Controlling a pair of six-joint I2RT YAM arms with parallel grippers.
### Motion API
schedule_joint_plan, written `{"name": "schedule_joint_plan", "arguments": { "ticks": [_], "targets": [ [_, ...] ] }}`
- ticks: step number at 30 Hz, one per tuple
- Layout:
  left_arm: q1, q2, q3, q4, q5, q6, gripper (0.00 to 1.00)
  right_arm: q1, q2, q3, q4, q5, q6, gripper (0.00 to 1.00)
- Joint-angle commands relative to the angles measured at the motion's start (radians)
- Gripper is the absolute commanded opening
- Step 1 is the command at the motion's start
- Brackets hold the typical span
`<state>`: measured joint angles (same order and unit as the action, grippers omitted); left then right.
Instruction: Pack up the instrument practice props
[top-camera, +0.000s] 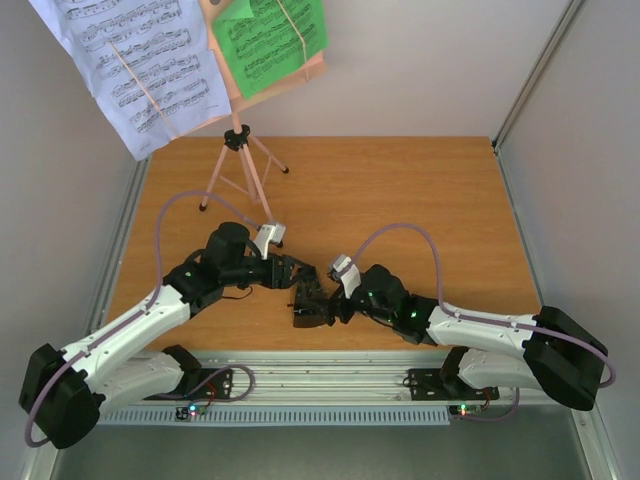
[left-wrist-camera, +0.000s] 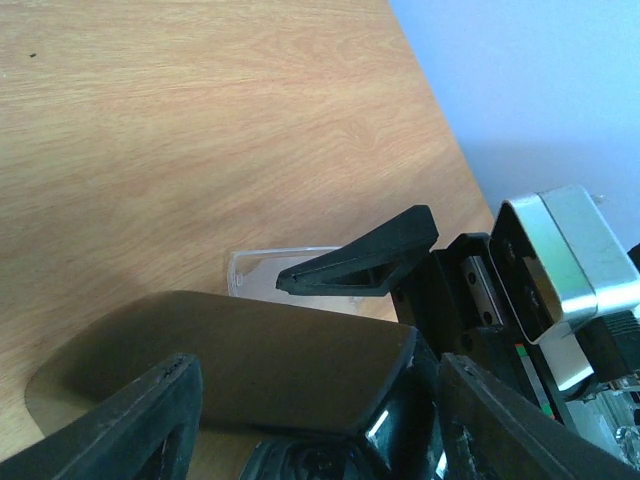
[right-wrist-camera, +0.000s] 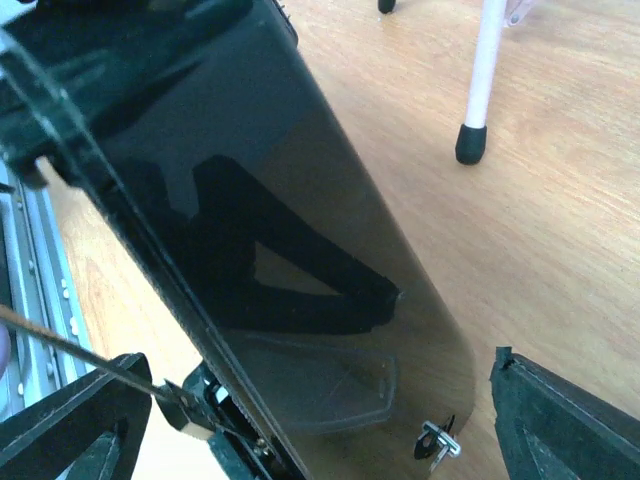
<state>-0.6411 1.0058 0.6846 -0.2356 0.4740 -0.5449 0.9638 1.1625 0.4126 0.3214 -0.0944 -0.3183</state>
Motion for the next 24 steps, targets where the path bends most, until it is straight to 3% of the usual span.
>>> {"name": "schedule_joint_plan", "arguments": {
  "ticks": [1, 11, 24],
  "targets": [
    [-0.005, 0.011, 0.036, 0.034, 0.003, 0.021, 0.65, 0.007, 0.017, -0.007, 0.103, 0.029, 0.041, 0.92],
    [-0.006, 0.017, 0.025, 0.051, -0.001, 0.01, 0.59, 0.006, 0.029, -0.035, 0.174, -0.005, 0.052, 0.82],
    [-0.006, 0.039, 0.015, 0.13, 0.033, -0.044, 0.56, 0.006, 0.064, -0.027, 0.25, -0.012, 0.057, 0.81]
  ]
}}
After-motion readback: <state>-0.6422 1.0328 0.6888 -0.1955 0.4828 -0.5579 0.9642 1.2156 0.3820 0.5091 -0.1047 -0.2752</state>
